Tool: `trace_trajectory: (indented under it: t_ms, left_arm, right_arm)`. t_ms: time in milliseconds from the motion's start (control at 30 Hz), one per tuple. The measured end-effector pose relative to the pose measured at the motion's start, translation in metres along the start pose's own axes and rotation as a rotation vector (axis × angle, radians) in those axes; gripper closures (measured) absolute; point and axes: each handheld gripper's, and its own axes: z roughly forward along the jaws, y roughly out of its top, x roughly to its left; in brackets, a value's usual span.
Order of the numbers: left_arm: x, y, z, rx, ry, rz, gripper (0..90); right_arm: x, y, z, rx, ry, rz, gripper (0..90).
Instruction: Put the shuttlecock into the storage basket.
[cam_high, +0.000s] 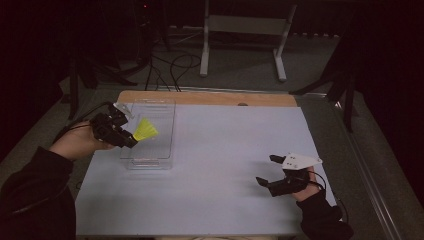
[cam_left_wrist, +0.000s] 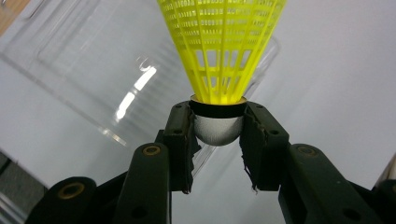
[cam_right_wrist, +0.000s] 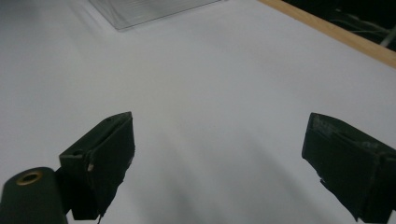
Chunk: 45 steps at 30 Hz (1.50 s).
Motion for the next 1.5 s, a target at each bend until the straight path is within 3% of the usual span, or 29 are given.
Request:
trace_trajectory:
  t_ms: [167,400,633,833,1233,1500]
  left_arm:
    - [0.002,-0.002,-0.002,-0.023,-0.011,-0.024,65.8]
    - [0.002,-0.005,0.0,-0.032,0.008,-0.057,65.8]
    - [0.01,-0.009,0.006,-0.028,0.02,-0.161,65.8]
    - [0.014,-0.013,0.016,-0.02,0.012,-0.203,65.8]
    - [0.02,-0.025,0.027,-0.007,-0.003,-0.337,65.8]
    - [0.015,-0.03,0.039,0.025,0.026,-0.342,65.8]
  right_arm:
    - [0.0,-0.004,-0.002,-0.017,-0.006,0.01,9.3]
    - [0.003,-0.012,-0.004,-0.043,-0.035,0.027,9.3]
    - [0.004,-0.022,-0.005,-0.045,-0.048,0.048,9.3]
    - [0.004,-0.025,-0.001,-0.018,-0.045,0.049,9.3]
    - [0.004,-0.026,0.001,-0.007,-0.05,0.041,9.4]
    - [0.004,-0.026,0.001,0.004,-0.045,0.043,9.4]
